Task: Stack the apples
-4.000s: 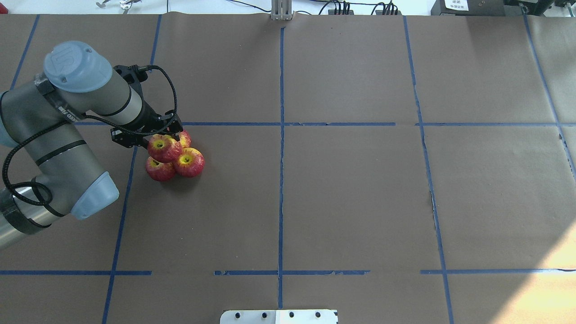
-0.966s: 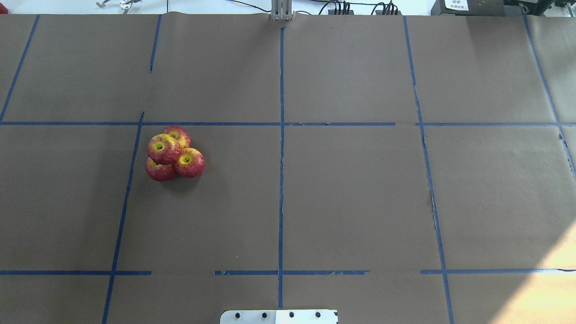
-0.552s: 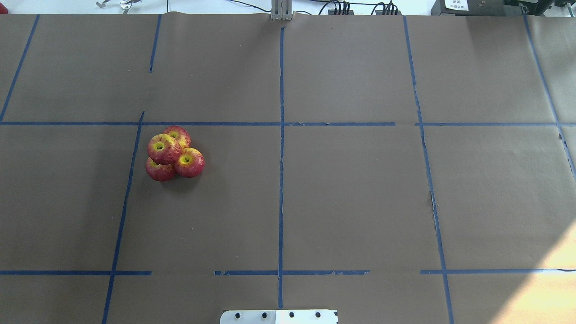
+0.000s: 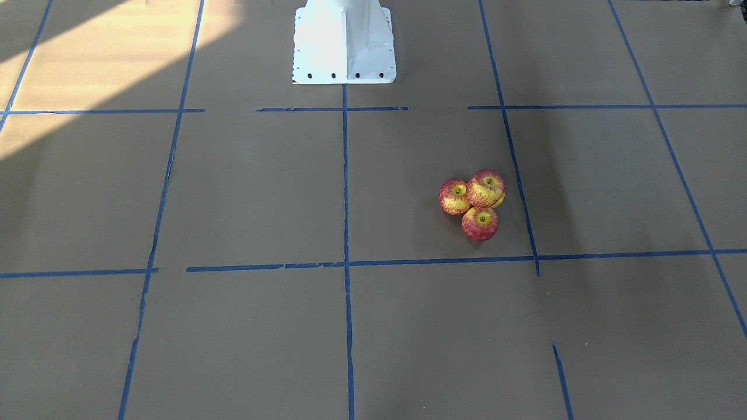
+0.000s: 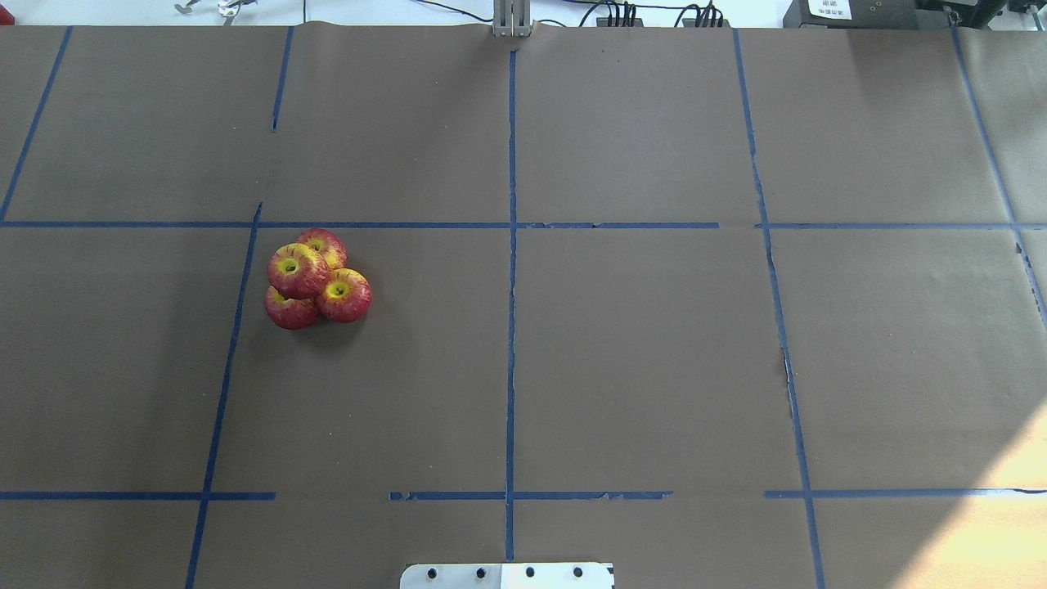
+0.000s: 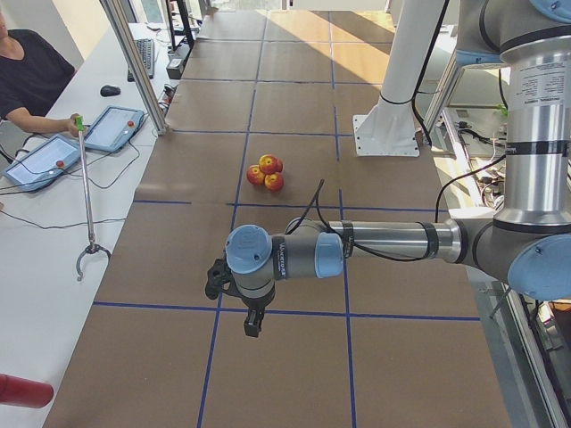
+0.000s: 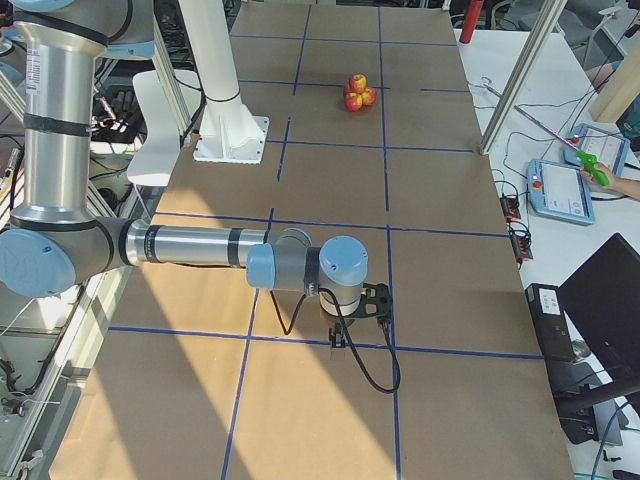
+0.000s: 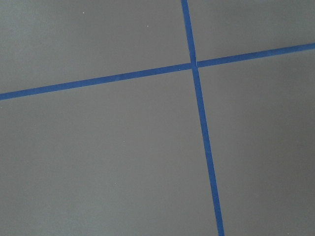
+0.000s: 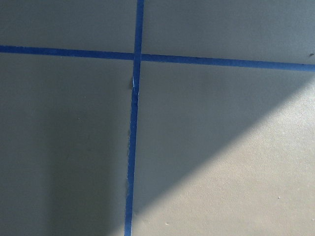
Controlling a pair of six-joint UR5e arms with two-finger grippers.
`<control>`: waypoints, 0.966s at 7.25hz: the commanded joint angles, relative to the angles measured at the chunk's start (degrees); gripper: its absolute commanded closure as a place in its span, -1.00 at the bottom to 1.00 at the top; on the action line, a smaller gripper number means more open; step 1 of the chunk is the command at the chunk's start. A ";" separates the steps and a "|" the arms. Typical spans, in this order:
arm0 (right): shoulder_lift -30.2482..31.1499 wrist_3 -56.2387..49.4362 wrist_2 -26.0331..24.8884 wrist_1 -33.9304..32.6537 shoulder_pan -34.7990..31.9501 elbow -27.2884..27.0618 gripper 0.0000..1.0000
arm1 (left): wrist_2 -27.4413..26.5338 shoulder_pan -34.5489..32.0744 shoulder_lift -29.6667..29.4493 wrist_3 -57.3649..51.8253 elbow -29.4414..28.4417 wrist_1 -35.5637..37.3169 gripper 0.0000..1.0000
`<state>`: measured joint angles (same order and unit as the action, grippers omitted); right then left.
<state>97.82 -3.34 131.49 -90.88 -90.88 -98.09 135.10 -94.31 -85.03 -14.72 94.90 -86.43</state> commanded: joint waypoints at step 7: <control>0.00 0.00 0.00 0.00 0.00 0.00 -1.00 | -0.01 0.00 0.31 0.57 -0.95 -0.76 -1.00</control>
<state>97.82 -3.34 131.48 -90.88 -90.88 -98.09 135.09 -94.31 -84.31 -14.18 93.94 -87.18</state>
